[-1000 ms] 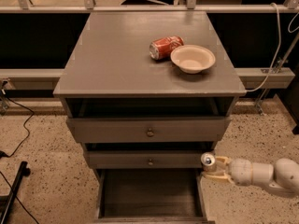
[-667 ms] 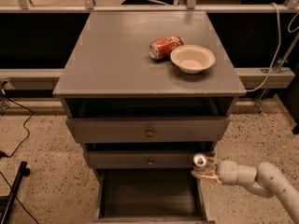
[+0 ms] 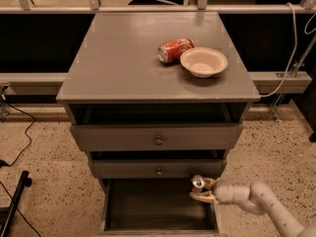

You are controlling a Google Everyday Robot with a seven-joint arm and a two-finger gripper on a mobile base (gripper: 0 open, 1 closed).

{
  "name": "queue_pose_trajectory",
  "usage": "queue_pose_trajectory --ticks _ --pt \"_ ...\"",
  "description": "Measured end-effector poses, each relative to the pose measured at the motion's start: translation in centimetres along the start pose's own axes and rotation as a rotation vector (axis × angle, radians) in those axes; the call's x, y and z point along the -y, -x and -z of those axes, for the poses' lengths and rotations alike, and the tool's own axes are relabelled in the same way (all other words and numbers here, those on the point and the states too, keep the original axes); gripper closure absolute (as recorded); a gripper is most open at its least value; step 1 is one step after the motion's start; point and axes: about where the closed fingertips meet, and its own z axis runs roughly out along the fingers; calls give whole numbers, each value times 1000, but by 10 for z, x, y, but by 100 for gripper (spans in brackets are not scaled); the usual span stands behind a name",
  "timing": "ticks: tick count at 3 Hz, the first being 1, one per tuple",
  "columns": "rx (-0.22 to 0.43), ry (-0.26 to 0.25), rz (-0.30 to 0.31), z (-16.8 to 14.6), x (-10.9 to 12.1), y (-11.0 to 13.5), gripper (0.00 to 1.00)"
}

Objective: Place redbull can into bottom drawer

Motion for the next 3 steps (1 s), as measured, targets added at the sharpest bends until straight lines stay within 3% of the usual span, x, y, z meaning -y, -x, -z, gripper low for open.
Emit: queue_pose_trajectory --ticks 1,2,3 --pt "-53 16 -54 0 -15 -43 100" --pt "-150 98 -70 -17 -26 -64 100" --pt "-151 98 -70 -17 -26 -64 100"
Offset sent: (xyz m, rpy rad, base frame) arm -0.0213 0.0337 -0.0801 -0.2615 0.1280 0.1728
